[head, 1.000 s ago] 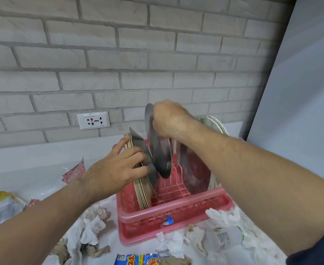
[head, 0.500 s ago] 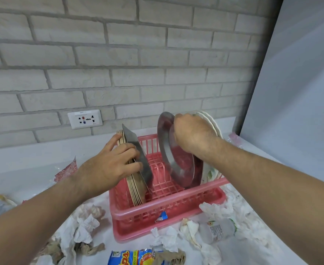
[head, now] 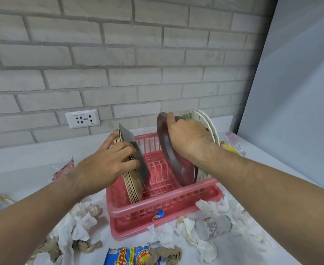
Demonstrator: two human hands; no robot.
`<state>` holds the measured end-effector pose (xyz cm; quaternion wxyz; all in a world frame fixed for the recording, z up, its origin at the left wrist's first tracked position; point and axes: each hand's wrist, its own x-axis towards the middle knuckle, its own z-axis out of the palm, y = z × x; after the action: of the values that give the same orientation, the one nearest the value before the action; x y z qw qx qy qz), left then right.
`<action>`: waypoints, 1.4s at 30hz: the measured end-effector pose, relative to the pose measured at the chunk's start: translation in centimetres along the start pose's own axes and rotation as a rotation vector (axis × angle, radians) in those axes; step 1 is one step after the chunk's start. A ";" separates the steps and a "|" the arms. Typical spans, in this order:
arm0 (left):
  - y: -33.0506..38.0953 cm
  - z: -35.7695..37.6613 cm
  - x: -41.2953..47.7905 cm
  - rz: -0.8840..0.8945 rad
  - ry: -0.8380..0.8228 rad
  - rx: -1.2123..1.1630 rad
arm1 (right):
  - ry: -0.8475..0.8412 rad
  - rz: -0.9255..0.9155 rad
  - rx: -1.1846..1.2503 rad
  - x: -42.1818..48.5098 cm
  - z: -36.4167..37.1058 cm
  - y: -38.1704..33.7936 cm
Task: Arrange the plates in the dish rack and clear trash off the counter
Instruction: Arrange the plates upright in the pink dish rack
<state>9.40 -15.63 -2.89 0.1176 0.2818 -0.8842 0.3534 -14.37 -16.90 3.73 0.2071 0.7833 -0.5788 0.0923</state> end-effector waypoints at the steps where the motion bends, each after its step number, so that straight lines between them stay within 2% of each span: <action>1: 0.0 -0.1 0.0 -0.003 -0.010 -0.004 | -0.015 0.006 0.004 -0.2 0.2 -0.1; 12: 0.1 -0.1 0.2 -0.017 -0.018 -0.023 | -0.114 0.093 0.112 -0.8 1.2 0.9; 26: 0.2 -0.1 0.1 -0.004 0.010 -0.022 | -0.203 0.043 0.077 -1.2 0.4 1.6; 30: 0.1 0.2 0.0 -0.010 0.001 -0.016 | -0.158 0.002 -0.020 -1.1 -0.1 2.0; 33: 0.1 0.3 0.0 -0.008 -0.007 -0.021 | -0.120 -0.006 0.001 -1.0 -0.8 2.0; 37: 0.1 0.2 0.0 0.015 0.017 -0.010 | 0.005 -0.068 0.130 -0.2 -1.3 1.4; 42: 0.6 -0.1 0.0 0.051 0.049 0.014 | -0.091 0.011 0.694 0.9 -0.8 -0.9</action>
<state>9.06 -15.16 -3.17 0.1279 0.2511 -0.8856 0.3691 -13.19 -17.13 4.61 -0.0980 0.8072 -0.5260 0.2494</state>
